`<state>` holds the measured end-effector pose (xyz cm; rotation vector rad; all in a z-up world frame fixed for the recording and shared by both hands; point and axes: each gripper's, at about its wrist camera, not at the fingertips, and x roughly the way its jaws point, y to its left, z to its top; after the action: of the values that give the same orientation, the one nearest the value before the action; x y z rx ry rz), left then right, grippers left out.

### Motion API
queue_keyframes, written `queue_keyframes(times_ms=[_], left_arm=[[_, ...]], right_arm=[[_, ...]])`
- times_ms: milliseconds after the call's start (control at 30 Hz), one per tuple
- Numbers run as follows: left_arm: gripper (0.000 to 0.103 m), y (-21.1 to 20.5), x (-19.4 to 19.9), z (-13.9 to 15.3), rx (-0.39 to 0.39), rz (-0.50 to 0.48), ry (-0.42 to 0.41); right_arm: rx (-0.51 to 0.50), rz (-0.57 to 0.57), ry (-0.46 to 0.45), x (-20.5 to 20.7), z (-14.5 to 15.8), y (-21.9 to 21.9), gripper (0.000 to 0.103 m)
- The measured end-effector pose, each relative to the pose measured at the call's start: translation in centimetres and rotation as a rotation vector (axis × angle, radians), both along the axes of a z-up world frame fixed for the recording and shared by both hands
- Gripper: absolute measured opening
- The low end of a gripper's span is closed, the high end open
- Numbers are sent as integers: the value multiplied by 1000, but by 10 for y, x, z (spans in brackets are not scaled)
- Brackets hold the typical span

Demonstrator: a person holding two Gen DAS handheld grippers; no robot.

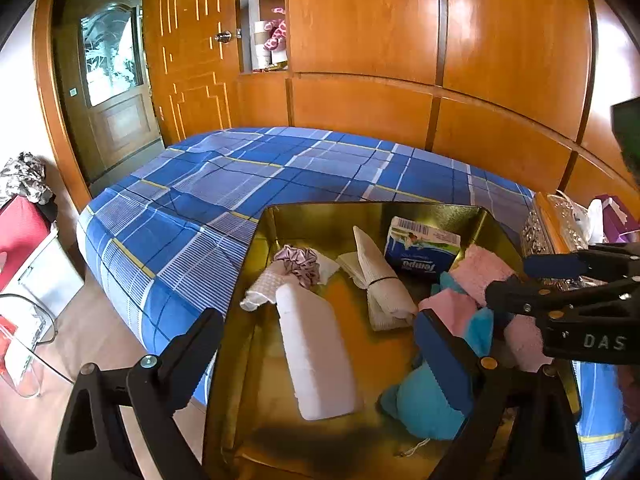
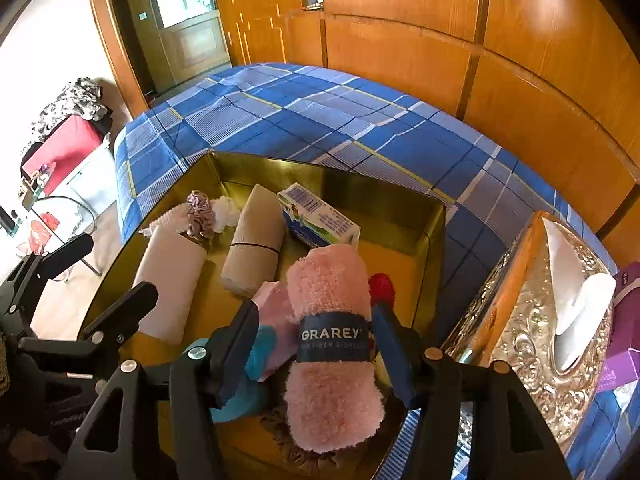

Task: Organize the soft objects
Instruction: 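Carry the pink GRAREY towel into the gold tray and open the right gripper, then move the right tool back toward the white socks on the bedspread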

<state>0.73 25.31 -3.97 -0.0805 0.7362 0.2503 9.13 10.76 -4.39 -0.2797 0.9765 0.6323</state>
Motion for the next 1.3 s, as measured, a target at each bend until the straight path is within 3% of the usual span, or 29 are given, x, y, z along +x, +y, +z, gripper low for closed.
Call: queue_keyframes(times_ms=[900,1300], left_arm=[[97,-26,-7,11,40,-60,-32],[97,-34,-8,8,40,-85,-25]], right_arm=[[94,-60,-215,-52,36,-70,59],[69,-243,-257,-39,45,-150,59]])
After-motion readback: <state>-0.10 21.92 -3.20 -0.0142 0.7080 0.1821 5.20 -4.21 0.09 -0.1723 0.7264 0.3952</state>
